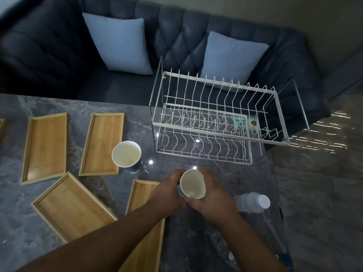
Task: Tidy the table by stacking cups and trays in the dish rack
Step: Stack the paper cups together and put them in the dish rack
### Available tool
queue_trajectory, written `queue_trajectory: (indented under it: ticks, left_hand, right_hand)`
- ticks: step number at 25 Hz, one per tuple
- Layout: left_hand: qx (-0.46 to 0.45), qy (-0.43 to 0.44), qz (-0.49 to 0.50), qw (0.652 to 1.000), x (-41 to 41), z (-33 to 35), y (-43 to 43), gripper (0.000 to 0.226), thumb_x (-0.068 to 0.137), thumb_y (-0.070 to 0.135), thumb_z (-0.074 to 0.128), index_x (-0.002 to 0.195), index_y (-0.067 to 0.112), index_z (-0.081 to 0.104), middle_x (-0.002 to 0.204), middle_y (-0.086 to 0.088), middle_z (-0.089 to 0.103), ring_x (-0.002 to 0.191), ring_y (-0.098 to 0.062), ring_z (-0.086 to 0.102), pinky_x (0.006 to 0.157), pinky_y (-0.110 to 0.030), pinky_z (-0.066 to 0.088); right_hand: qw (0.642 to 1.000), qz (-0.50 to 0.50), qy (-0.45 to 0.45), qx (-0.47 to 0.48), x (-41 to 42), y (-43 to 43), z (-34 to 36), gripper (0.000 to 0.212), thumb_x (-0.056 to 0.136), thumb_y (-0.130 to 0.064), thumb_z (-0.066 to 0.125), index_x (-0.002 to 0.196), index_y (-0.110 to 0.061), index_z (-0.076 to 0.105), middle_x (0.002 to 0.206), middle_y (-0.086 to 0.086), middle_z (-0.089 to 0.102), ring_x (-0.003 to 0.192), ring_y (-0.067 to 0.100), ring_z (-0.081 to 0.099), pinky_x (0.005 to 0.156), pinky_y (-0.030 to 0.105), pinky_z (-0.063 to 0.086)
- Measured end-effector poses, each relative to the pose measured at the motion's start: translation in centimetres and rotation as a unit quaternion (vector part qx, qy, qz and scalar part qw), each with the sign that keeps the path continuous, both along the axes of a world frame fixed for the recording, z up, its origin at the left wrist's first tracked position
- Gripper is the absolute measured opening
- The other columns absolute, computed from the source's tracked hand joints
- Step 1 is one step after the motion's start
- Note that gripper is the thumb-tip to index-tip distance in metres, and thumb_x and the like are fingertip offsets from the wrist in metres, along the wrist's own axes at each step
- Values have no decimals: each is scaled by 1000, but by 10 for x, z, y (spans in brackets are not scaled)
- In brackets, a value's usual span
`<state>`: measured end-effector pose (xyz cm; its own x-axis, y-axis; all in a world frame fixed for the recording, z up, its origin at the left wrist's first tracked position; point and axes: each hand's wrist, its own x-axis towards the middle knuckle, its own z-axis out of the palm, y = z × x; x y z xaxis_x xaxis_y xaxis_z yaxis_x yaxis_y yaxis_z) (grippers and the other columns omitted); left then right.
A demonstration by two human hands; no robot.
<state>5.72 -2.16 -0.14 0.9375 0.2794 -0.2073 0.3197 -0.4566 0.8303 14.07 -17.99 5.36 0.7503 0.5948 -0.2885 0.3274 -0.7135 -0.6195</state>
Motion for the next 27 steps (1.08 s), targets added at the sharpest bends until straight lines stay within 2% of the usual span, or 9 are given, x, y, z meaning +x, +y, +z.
queue_trajectory:
  ticks: [4,9,13,17,19,21,23,25,27]
  left_hand:
    - [-11,-19,-6,1000,2,10,0,79,59,51,77,131,44,46,120,17,69,103,-3,67,84,-35,59]
    - [-3,-49,22,999,-27,27,25,83,61,48,88,127,62,40,121,33,61,107,8,62,85,-21,54]
    - [4,-40,72,997,-71,33,61,85,61,57,88,133,52,44,125,26,63,112,9,60,88,-20,51]
    - [34,-15,119,992,-112,34,99,84,57,65,85,125,69,36,109,49,57,98,28,53,73,-4,43]
    - [43,-2,133,990,-127,34,116,81,56,67,83,122,71,35,104,53,55,92,27,55,65,-5,42]
    - [40,7,157,987,-139,33,133,83,54,66,84,124,66,38,105,42,62,94,14,63,67,-9,45]
    - [47,7,179,983,-147,29,149,85,52,64,87,125,57,44,109,32,65,94,6,65,71,-17,51]
    - [57,6,189,980,-154,27,164,85,51,60,89,123,57,44,109,31,65,94,7,64,71,-19,52]
    - [61,4,190,980,-159,28,179,85,51,57,89,121,61,42,107,36,62,94,14,61,69,-14,48]
  right_hand:
    - [999,-36,-19,36,-4,1,7,90,59,-59,78,138,-43,39,132,-18,56,117,9,59,92,35,53]
    - [999,-3,-42,30,-23,28,20,98,61,-73,71,144,-42,31,141,-17,50,123,8,54,97,33,50]
    - [997,53,-35,48,-57,75,23,99,62,-76,67,148,-43,28,145,-16,47,127,7,50,98,25,44]
    - [994,91,-35,41,-83,123,23,102,61,-82,65,148,-44,27,141,-15,50,124,9,53,96,29,48]
    - [993,109,-30,37,-89,142,25,102,61,-85,63,148,-43,29,142,-17,49,125,8,51,99,32,48]
    - [993,107,-31,43,-90,155,26,95,67,-83,59,147,-42,30,144,-16,46,126,7,48,99,30,45]
    - [992,85,-68,59,-86,165,29,77,79,-72,55,145,-37,36,143,-12,46,127,10,46,99,30,42]
    - [986,67,-131,74,-78,179,30,64,85,-59,54,140,-28,43,140,-6,49,125,16,48,100,35,46]
    - [983,73,-162,50,-70,194,28,68,84,-53,57,143,-24,41,143,-1,47,128,21,47,104,41,46]
